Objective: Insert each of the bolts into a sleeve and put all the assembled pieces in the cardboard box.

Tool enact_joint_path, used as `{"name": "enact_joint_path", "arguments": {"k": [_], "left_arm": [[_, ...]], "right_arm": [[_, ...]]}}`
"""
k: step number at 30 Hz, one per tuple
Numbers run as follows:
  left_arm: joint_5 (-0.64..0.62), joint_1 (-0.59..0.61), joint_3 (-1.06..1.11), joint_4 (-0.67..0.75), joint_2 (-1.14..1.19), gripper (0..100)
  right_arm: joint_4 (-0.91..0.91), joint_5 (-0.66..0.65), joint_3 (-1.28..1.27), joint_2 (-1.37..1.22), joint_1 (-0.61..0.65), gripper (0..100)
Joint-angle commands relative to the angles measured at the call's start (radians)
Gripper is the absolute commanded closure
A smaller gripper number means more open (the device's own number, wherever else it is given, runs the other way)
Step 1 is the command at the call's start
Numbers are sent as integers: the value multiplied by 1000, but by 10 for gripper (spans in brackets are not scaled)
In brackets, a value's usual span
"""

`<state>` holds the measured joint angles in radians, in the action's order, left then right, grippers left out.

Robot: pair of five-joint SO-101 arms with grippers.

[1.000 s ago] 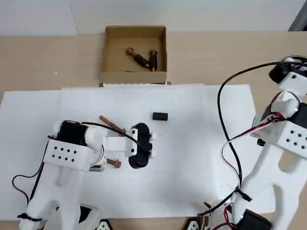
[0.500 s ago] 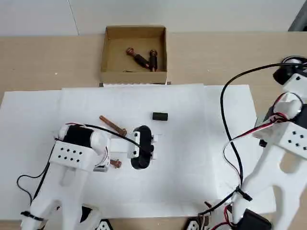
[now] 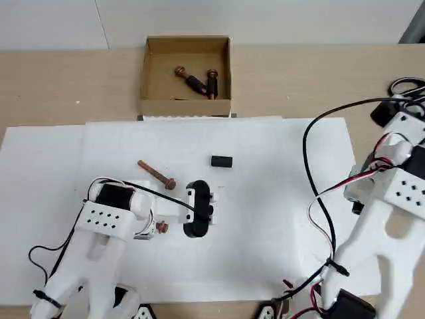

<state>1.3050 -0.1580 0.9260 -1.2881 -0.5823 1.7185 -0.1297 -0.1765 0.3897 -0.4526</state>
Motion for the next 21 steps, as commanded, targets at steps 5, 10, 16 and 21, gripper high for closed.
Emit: {"name": "enact_joint_path", "arguments": {"k": [5, 10, 16, 21], "left_arm": [[80, -5, 8, 40, 2, 844], [80, -5, 1, 41, 66, 844], [51, -5, -102, 69, 241, 845], [51, -5, -159, 72, 333, 845]], "right_arm": [[8, 15, -5, 77, -7, 995], [-2, 9, -6, 127, 2, 994], [2, 8, -6, 137, 2, 994], [4, 8, -6, 139, 2, 994]]}}
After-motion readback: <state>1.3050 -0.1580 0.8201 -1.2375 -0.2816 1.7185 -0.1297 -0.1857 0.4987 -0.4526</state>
